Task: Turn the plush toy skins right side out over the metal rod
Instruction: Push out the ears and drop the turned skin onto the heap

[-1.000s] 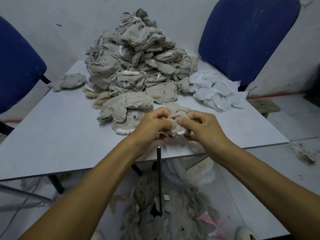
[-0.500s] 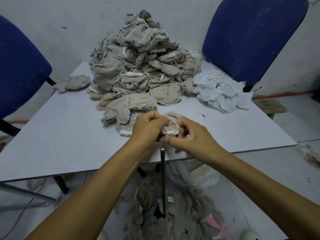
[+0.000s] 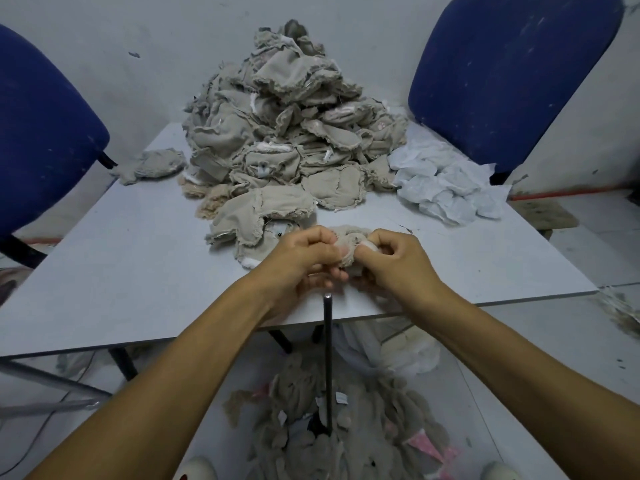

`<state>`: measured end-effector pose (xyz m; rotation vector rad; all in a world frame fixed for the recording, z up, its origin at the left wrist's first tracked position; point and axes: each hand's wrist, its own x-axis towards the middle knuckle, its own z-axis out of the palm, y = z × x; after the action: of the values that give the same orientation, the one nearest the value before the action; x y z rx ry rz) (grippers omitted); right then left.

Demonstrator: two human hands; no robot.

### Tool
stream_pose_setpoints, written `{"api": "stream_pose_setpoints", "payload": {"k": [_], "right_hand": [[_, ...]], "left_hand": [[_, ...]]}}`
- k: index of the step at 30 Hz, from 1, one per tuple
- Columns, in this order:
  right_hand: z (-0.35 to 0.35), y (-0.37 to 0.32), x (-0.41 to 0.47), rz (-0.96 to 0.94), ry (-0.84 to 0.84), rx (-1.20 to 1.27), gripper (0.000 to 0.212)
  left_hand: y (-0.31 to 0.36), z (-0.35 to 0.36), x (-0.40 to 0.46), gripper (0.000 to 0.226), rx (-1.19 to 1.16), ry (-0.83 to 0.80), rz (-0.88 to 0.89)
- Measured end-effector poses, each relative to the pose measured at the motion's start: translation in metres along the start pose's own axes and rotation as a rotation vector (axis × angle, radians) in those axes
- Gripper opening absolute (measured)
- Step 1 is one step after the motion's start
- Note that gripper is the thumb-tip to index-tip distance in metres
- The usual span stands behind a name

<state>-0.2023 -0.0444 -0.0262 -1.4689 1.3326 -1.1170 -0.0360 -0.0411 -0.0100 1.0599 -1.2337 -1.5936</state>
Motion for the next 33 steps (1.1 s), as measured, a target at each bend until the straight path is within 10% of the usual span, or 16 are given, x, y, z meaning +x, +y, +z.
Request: {"api": "stream_pose_setpoints", "payload": {"k": [6, 13, 20, 27, 33], "right_hand": [[-0.004, -0.006, -0.006, 0.021, -0.235, 0.179, 0.017], [0.014, 0.003, -0.011, 0.033, -0.017, -0.01, 0.031], [0.008, 0.009, -0.001, 0.044, 0.069, -0.176, 0.027], [0.016, 0.015, 0.0, -0.03, 0.249, -0.273, 0.024], [0.005, 0.006, 0.0, 0.138, -0.143, 0.127, 0.015]], "left_hand": [[-0.005, 0.005, 0.004, 0.029, 0.04, 0.238, 0.058], [-0.019, 0.016, 0.009, 0.024, 0.169, 0.453, 0.099], [-0.017, 0.009, 0.006, 0.022, 0.088, 0.222, 0.035], [-0.03, 0.025, -0.009, 0.012, 0.574, 0.317, 0.201], [-0.012, 0.008, 0.0, 0.021, 0.482, 0.414, 0.166]]}}
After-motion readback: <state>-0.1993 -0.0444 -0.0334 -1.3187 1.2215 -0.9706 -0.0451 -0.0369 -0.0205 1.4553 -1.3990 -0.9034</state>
